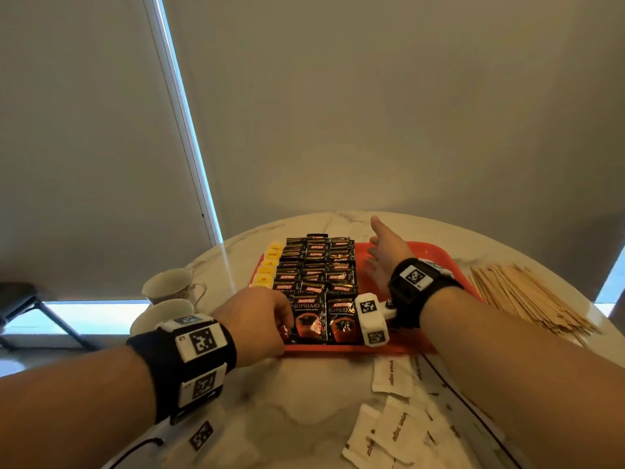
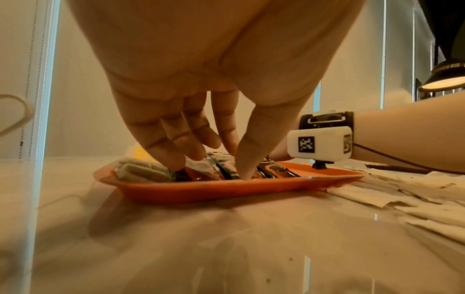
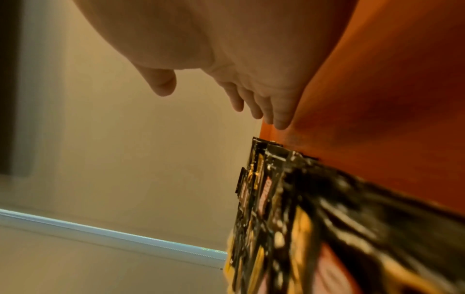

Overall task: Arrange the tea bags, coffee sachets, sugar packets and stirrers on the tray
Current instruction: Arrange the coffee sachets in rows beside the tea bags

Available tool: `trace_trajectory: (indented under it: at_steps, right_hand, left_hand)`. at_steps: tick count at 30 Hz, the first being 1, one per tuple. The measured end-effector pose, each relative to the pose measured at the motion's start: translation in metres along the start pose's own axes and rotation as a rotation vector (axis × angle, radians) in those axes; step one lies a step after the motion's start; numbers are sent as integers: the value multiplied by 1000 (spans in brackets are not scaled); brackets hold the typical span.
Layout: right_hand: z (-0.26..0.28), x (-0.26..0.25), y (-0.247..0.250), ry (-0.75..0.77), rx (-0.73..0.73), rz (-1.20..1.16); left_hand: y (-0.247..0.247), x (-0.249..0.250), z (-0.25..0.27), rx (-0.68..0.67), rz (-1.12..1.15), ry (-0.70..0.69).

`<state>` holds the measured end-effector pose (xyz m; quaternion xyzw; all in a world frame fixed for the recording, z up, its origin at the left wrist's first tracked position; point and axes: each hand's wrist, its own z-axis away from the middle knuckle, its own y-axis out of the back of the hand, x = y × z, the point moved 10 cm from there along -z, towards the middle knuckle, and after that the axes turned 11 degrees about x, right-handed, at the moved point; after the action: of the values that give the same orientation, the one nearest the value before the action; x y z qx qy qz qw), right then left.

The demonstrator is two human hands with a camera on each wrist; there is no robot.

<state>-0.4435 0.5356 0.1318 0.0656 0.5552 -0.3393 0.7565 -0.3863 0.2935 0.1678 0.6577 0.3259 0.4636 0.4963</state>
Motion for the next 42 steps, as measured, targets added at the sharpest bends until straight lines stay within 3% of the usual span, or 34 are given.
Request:
trace_trajectory:
  at_steps: [11,16,22,25,32,37,42]
  right_hand:
    - [-19,-1,-29,-45,-93,23]
    - [-39,-9,-26,-23,9,96]
    - [-32,-13,-40,-23,-40,157]
    - [-29,-15,-26,-51,27,137]
    - [1,-1,22,5,89,137]
    - [47,19,31,20,61,173]
    - [87,38,31,29,70,144]
  left_hand:
    - [-9,-4,-9,-77,34,11]
    - [-13,-3,-14,-75,16,-12]
    - [-11,-4,-12,-55,-4,-21]
    - [-9,-4,-11,-50,21,-25]
    - [-2,5,-7,-40,51,-105]
    - [-6,13,1,-46,-8,-176]
    - [-8,11,6,-25,-70,-161]
